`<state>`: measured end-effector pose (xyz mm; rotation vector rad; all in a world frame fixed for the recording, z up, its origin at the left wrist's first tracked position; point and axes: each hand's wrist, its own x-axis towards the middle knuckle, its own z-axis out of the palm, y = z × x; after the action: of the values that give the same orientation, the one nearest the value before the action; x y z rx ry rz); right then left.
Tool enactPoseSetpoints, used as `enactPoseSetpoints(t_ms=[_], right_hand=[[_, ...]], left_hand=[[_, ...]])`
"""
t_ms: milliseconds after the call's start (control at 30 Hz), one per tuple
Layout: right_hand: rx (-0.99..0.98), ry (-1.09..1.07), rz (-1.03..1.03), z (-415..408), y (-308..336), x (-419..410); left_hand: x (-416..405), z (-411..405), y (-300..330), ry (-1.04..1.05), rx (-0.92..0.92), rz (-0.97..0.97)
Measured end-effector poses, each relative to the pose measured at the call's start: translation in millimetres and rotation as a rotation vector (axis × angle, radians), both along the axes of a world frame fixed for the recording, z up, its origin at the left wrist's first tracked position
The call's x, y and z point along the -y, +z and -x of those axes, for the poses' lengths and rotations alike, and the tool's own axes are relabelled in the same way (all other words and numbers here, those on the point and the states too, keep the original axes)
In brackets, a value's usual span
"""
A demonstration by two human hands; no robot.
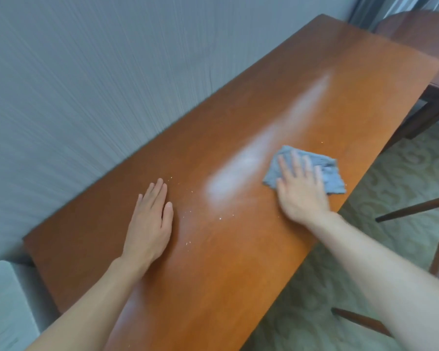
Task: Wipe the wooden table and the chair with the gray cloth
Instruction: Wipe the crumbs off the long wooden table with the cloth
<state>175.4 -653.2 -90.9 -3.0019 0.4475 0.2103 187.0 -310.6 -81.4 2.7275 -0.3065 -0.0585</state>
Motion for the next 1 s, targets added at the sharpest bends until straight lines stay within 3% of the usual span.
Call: enactPoseSetpoints(t_ms=[100,200,433,567,733,833,900,1000], right_hand=[[-0.017,-0.155,0.01,-1,-3,31],[0.039,-0.219,0.028,-6,-4,-24],[0.068,0.412,-0.156,46,3,-239],[0.054,0.544,-0.124,47,6,-213],[0.01,0.18,-0.003,1,5,-124],[-0.034,0.042,-0.056,-37,7,-115],[-0.013,0.073,-0.069,-55,7,-146],[0.003,0.373,-0.095,-49,8,-224]], left_hand=[[0,1,-3,-0.004,0.039,-0.016],[-1,-1,-8,-0.008,0.052,-0.004],[-7,-2,-10,0.011,0.038,0.188],[-10,-3,-12,-0.014,0.062,0.199],[-11,1,-10,0.026,0.056,0.339],[-12,2,-8,0.065,0.057,0.439],[-13,1,-5,0.099,0.07,0.517],[-13,-3,3,0.209,0.024,0.677]])
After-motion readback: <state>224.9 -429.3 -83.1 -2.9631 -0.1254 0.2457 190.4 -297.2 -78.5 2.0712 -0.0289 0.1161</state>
